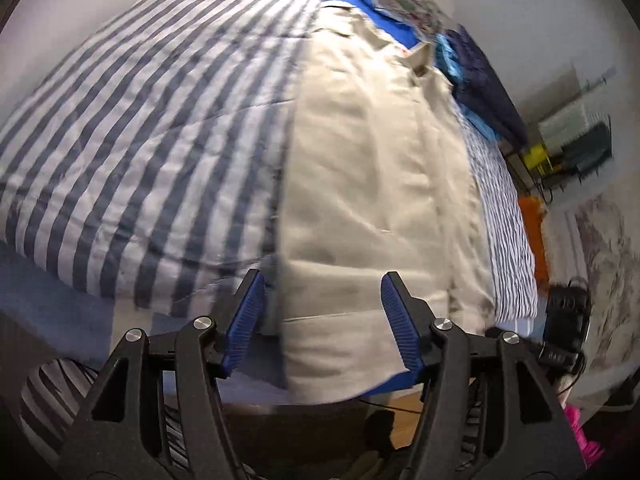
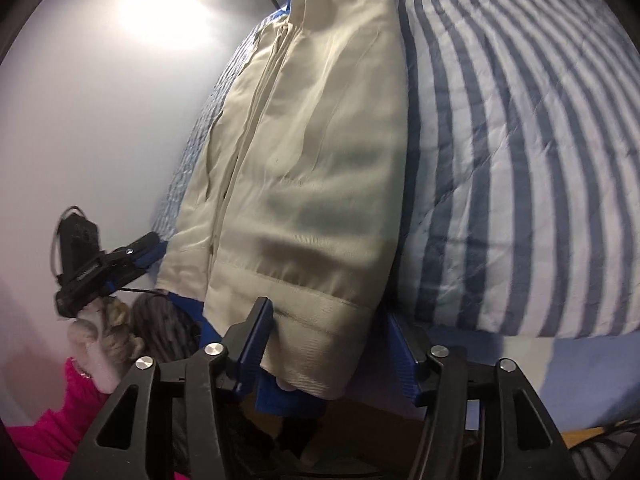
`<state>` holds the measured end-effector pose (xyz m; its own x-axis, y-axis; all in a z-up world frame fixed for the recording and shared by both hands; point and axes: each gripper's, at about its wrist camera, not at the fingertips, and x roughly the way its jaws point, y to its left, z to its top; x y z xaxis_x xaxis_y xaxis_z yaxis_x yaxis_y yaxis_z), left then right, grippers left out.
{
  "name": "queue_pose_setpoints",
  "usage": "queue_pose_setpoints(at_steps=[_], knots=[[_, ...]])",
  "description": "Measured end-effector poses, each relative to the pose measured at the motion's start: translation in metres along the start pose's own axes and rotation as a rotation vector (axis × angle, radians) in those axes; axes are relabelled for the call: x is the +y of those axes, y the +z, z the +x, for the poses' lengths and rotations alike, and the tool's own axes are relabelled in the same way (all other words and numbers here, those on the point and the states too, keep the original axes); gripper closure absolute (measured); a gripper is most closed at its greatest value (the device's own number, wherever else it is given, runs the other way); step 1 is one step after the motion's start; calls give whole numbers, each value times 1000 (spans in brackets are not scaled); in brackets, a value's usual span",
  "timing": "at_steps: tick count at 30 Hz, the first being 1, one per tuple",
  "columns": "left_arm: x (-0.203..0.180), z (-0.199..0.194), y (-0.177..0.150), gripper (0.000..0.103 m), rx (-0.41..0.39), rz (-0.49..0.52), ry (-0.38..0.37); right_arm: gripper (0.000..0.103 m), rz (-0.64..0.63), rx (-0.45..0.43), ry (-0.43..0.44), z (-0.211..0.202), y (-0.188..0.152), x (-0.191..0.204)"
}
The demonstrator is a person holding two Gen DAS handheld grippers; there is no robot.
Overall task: Fold large clothes
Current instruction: 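Grasp the blue hem band with both tools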
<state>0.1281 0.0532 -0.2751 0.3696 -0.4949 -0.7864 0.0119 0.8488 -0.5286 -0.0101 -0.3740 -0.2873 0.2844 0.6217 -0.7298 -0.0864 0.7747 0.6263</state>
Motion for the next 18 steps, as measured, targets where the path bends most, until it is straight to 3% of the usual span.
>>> queue_pose_setpoints(at_steps=[5, 7, 10, 13, 16, 18], knots=[[15, 8, -7, 44, 44, -50, -98, 58, 11, -10, 66, -4, -2, -5], [14, 11, -10, 62, 65, -46, -142, 60, 26, -13, 100, -6, -1, -8], [11, 7, -13, 67, 49, -36, -154, 60, 48, -23, 136, -7, 0, -12], [8, 3, -14, 67, 44, -39, -182, 60, 62, -35, 163, -7, -1, -12], [9, 11, -16, 57, 72, -51, -175, 51, 59, -22, 161, -1, 0, -10], [6, 15, -18, 57, 77, -39, -166, 51, 43, -14, 137, 6, 4, -4]])
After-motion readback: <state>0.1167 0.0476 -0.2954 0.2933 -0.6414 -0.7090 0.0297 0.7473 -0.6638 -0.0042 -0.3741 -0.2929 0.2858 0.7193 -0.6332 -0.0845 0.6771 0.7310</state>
